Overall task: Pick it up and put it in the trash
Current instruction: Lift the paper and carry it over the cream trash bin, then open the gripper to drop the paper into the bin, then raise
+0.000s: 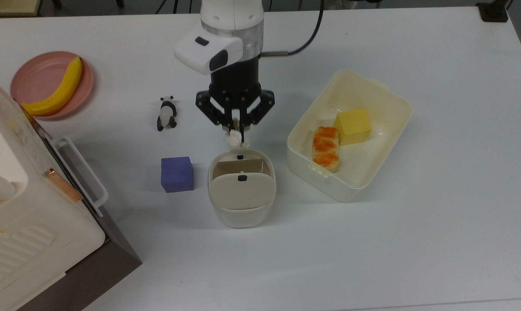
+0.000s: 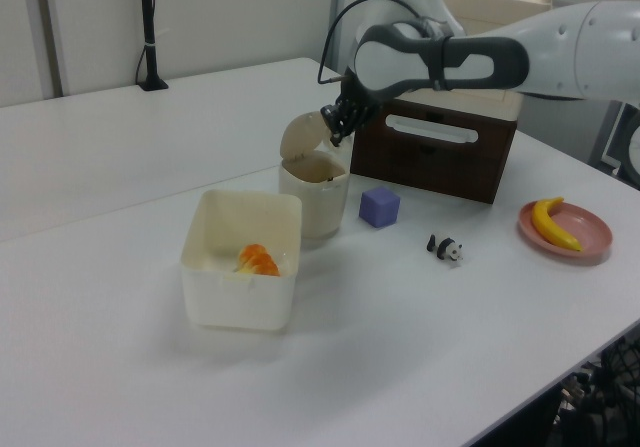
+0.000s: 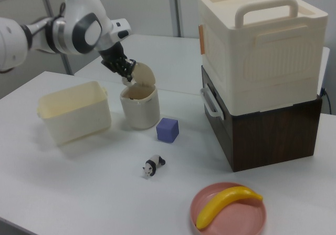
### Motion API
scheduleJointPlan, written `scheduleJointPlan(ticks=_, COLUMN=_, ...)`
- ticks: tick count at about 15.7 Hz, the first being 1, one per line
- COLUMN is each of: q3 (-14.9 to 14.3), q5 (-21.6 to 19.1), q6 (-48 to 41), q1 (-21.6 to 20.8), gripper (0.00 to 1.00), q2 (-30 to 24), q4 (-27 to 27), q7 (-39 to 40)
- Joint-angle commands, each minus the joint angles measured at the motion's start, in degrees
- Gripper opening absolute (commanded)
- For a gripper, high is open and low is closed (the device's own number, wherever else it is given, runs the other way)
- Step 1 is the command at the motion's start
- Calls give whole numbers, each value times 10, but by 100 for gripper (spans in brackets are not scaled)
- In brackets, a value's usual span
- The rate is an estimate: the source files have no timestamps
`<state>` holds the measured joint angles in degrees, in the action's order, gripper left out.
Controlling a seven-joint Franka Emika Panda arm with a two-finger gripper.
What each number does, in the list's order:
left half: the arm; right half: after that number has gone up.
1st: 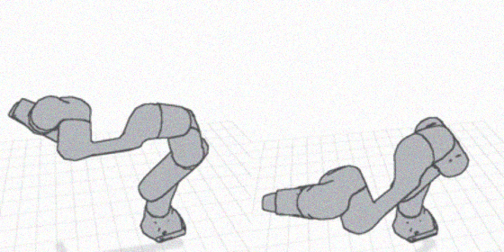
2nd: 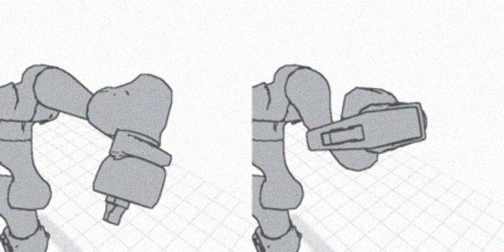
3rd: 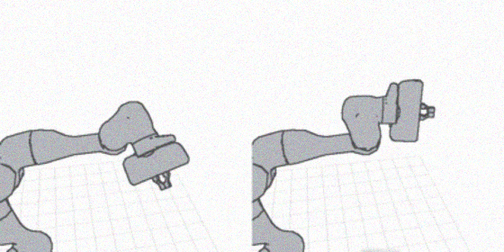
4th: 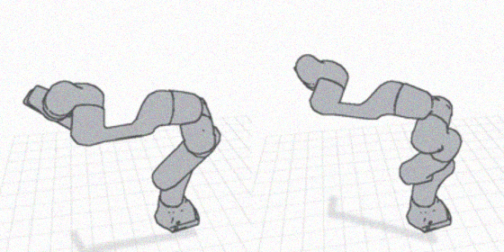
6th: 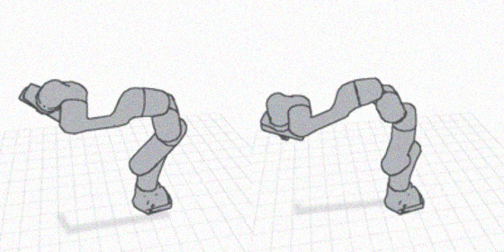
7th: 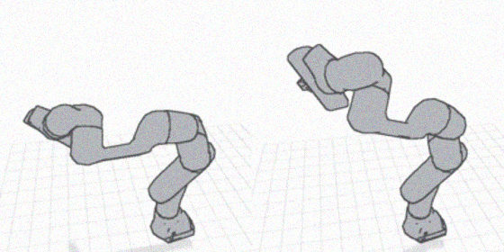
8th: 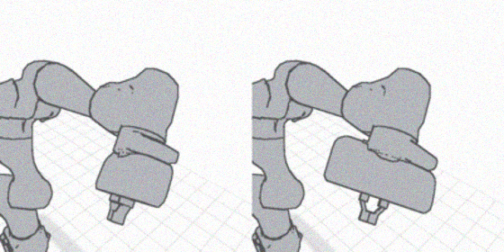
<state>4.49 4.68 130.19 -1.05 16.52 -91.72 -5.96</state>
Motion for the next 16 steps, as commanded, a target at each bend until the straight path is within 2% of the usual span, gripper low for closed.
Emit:
scheduleJointPlan(ticks=1, q3=-5, q5=51, q6=90, q1=-9, gripper=100, q2=54, q4=8, q7=-98)
scheduleJointPlan(ticks=2, q3=-5, q5=66, q6=92, q1=-8, gripper=100, q2=58, q4=8, q7=-108)
scheduleJointPlan(ticks=6, q3=-5, q5=62, q6=68, q1=-10, gripper=100, q2=36, q4=2, q7=-134)
scheduleJointPlan(ticks=11, q3=-3, q5=58, q6=-190, q1=-4, gripper=100, q2=-33, q4=-3, q7=-130)
scheduleJointPlan(ticks=14, q3=-3, q5=52, q6=-272, q1=1, gripper=100, q2=-81, q4=-17, q7=-94)
scheduleJointPlan(ticks=16, q3=-3, q5=35, q6=-288, q1=5, gripper=100, q2=-106, q4=-43, q7=-52)
